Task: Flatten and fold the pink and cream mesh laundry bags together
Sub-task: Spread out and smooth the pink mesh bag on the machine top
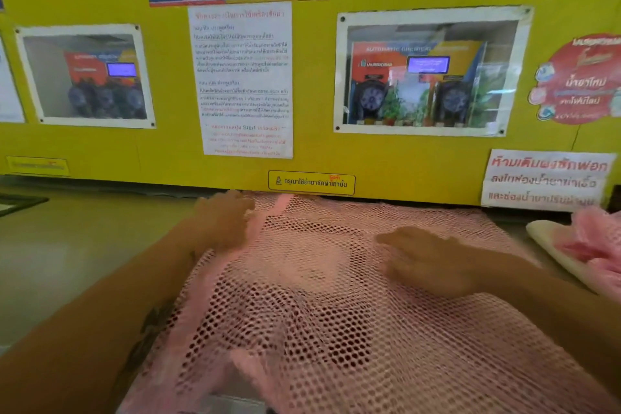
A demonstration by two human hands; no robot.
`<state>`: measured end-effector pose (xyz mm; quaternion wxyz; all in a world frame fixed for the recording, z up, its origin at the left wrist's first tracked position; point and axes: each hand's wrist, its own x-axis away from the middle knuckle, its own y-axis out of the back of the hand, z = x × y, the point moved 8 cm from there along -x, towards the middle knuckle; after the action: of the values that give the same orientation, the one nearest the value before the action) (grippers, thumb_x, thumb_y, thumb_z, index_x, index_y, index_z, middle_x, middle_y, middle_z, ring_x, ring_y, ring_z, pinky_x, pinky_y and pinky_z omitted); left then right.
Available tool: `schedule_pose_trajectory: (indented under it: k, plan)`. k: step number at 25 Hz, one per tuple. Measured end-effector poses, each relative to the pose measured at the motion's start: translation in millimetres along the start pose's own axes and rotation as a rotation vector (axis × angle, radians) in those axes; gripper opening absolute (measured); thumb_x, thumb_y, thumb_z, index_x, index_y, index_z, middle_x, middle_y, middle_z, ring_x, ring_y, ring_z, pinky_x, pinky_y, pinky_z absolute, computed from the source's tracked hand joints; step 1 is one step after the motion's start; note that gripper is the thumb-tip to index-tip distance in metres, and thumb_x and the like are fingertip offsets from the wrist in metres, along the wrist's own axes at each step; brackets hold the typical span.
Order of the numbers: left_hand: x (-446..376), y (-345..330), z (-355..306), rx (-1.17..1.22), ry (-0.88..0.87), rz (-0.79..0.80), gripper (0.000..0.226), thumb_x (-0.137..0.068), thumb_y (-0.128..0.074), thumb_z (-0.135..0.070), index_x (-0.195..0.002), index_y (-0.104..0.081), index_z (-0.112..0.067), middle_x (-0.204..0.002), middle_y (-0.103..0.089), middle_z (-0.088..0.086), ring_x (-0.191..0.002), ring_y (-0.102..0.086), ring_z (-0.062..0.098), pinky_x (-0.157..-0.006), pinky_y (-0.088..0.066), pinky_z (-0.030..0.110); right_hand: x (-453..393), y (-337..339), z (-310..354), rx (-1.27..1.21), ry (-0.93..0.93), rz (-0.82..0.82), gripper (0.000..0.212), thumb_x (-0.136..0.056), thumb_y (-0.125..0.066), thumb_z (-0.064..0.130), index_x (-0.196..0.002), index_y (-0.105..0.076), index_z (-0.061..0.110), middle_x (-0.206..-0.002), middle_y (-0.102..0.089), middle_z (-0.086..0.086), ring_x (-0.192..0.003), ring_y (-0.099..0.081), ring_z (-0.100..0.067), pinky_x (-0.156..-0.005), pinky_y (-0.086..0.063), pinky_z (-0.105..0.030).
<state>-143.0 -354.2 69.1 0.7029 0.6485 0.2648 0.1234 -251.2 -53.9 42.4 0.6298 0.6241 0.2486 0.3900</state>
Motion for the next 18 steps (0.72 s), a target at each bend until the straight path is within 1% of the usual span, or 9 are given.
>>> schedule_pose_trajectory:
  k: [2, 3, 6, 8, 9, 11, 14, 16, 18]
  plan:
    - [1, 10, -9, 0.154, -0.002, -0.078, 0.036, -0.092, -0.049, -0.033, -0.126, -0.057, -0.027, -0.139, -0.053, 0.004, -0.111, -0.058, 0.025, -0.1, -0.045, 0.046, -5, -14, 23, 0.044, 0.039, 0.065, 0.078, -0.087, -0.02, 0.077, -0.155, -0.002, 0.041, -0.167, 0.002, -0.001, -0.152, 0.001, -0.026, -0.116, -0.004, -0.064]
    - [2, 7, -16, 0.244, -0.012, -0.052, 0.043, -0.091, -0.046, -0.042, -0.13, -0.055, -0.027, -0.142, -0.051, 0.006, -0.117, -0.055, 0.025, -0.102, -0.044, 0.045, -11, -21, 27, 0.058, 0.039, 0.09, 0.078, -0.088, -0.021, 0.076, -0.154, 0.001, 0.042, -0.167, 0.004, -0.002, -0.152, 0.003, -0.026, -0.117, -0.005, -0.064]
    - [16, -39, -41, 0.182, -0.07, 0.271, 0.091, -0.073, -0.02, -0.082, -0.15, -0.024, -0.035, -0.161, -0.02, 0.013, -0.146, -0.022, 0.036, -0.116, -0.022, 0.055, -23, -15, 33, -0.003, 0.062, 0.07, 0.083, -0.086, -0.027, 0.078, -0.155, -0.001, 0.039, -0.167, 0.003, -0.005, -0.153, 0.003, -0.027, -0.12, -0.008, -0.057]
    - [26, -62, -37, 0.105, -0.044, 0.384, 0.106, -0.059, -0.005, -0.095, -0.151, -0.006, -0.043, -0.164, 0.001, 0.012, -0.15, 0.002, 0.037, -0.117, -0.006, 0.061, -22, -14, 22, -0.012, 0.039, 0.066, 0.086, -0.085, -0.027, 0.079, -0.156, -0.001, 0.038, -0.166, 0.004, -0.006, -0.152, 0.005, -0.028, -0.12, -0.006, -0.055]
    - [28, -65, -31, 0.106, -0.028, 0.401, 0.109, -0.055, -0.002, -0.097, -0.151, -0.003, -0.044, -0.164, 0.005, 0.01, -0.15, 0.007, 0.036, -0.117, -0.004, 0.062, -18, -16, 14, 0.0, 0.03, 0.085, 0.092, -0.08, -0.023, 0.085, -0.155, 0.001, 0.039, -0.166, 0.006, -0.005, -0.152, 0.007, -0.028, -0.12, -0.005, -0.056]
    - [34, -57, -28, 0.091, -0.046, 0.435, 0.11, -0.058, -0.008, -0.097, -0.152, -0.009, -0.04, -0.165, -0.003, 0.009, -0.15, -0.002, 0.035, -0.117, -0.01, 0.059, -7, -21, -2, 0.014, 0.023, 0.12, 0.099, -0.071, -0.017, 0.09, -0.155, 0.004, 0.041, -0.167, 0.008, 0.0, -0.152, 0.009, -0.023, -0.121, -0.002, -0.053]
    - [46, -17, -51, 0.073, -0.131, 0.321, 0.08, -0.083, -0.035, -0.074, -0.145, -0.037, -0.024, -0.157, -0.031, 0.009, -0.141, -0.031, 0.032, -0.113, -0.03, 0.05, 10, -15, -21, -0.041, 0.015, 0.063, 0.093, -0.076, -0.018, 0.086, -0.155, 0.002, 0.041, -0.166, 0.006, 0.006, -0.152, 0.007, -0.017, -0.121, -0.002, -0.049]
    - [51, 6, -68, 0.174, -0.133, 0.218, 0.071, -0.088, -0.044, -0.065, -0.147, -0.037, -0.026, -0.159, -0.028, 0.008, -0.143, -0.031, 0.029, -0.115, -0.028, 0.049, 19, -14, -31, -0.028, -0.02, 0.04, 0.101, -0.065, -0.012, 0.096, -0.152, 0.002, 0.047, -0.166, 0.006, 0.008, -0.152, 0.006, -0.016, -0.12, -0.005, -0.056]
    - [59, 10, -94, 0.253, -0.169, 0.236, 0.072, -0.089, -0.044, -0.064, -0.15, -0.031, -0.029, -0.162, -0.021, 0.003, -0.146, -0.025, 0.026, -0.118, -0.023, 0.047, 28, -24, -32, 0.014, -0.03, 0.065, 0.104, -0.062, -0.006, 0.097, -0.152, 0.004, 0.047, -0.166, 0.006, 0.006, -0.152, 0.005, -0.017, -0.12, -0.008, -0.058]
